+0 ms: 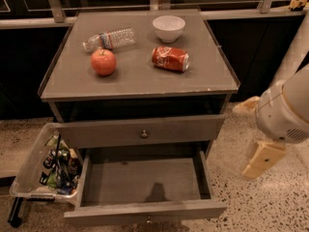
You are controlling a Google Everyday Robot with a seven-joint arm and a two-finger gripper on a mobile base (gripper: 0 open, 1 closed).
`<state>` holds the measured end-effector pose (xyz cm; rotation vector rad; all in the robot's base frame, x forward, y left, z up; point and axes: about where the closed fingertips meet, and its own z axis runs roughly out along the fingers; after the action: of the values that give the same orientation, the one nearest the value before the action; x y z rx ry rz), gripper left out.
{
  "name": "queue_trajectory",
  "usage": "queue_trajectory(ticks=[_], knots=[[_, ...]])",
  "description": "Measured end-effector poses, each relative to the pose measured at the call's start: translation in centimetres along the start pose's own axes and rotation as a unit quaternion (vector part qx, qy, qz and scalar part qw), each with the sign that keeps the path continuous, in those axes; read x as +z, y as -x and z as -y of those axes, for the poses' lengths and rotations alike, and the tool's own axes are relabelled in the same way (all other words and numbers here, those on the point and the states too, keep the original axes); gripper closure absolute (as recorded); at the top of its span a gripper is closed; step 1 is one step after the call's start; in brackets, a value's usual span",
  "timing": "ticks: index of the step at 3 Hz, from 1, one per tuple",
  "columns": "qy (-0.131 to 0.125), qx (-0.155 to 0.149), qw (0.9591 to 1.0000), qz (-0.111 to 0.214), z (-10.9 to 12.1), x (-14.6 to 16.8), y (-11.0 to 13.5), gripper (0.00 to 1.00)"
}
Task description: Close middle drawer
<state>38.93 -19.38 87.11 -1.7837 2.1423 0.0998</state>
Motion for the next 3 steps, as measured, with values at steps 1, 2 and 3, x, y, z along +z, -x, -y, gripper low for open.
queue_trajectory(ticks=[1,2,3], knots=[[0.039,-0.005,0.9992,0.003,-3.2,4.5,-0.4,0.42],[0.048,-0.004,0.9988,-0.001,-4.0,5.2,-0.8,0.65],[0.050,-0.002,0.9987,0.000,-4.3,5.9,-0.6,0.88]])
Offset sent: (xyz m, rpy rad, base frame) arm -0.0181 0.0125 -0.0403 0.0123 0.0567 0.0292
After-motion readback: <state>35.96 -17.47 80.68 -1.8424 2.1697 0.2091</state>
